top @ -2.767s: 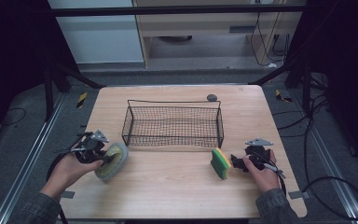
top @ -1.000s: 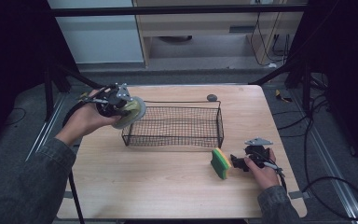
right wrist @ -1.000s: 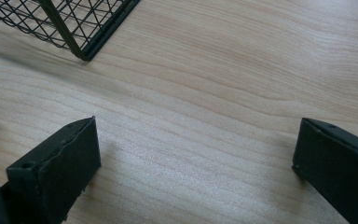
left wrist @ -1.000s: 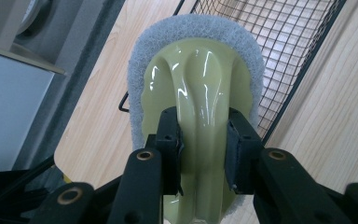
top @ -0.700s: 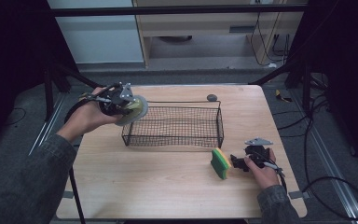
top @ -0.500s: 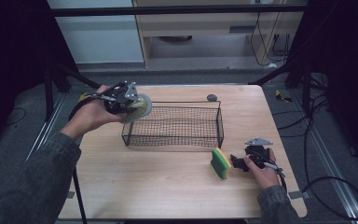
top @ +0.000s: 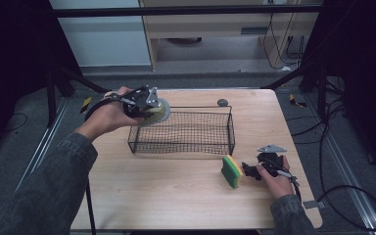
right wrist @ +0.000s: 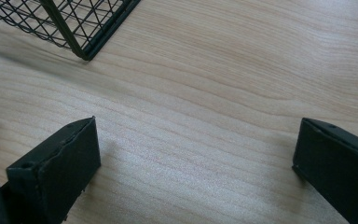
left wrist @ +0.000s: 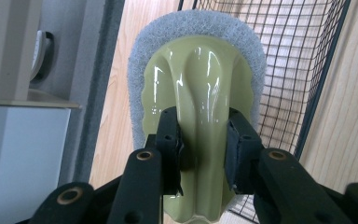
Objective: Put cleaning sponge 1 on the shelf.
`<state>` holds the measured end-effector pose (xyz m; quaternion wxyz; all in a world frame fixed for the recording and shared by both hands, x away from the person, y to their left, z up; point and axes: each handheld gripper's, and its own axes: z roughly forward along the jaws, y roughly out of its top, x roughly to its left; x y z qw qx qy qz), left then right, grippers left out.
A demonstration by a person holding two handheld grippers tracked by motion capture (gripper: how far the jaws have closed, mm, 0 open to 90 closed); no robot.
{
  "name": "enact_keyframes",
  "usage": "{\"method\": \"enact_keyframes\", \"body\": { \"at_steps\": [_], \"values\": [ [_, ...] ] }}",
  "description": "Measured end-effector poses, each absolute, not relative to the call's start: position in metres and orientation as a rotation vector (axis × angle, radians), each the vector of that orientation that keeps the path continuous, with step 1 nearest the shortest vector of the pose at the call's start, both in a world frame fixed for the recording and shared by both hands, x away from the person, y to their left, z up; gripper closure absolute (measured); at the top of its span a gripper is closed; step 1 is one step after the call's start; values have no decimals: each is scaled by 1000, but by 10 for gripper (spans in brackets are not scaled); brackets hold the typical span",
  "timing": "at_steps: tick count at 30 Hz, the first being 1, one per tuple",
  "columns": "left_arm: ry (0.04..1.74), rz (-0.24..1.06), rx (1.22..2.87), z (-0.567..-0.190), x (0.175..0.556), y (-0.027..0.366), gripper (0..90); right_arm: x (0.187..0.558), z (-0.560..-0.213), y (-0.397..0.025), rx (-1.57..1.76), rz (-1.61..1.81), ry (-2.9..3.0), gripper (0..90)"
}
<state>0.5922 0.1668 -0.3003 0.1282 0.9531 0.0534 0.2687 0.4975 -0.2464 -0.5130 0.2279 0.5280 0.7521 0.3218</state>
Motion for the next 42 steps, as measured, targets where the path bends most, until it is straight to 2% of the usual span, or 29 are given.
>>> {"method": "enact_keyframes", "body": {
  "at_steps": [13, 42],
  "values": [
    [82, 810, 2814, -307, 598, 155, 698, 497, -513, -246, 1454, 886, 2071, 8],
    [37, 800, 2871, -326, 604, 165, 697, 497, -513, -246, 1455, 886, 2071, 8]
  ]
}}
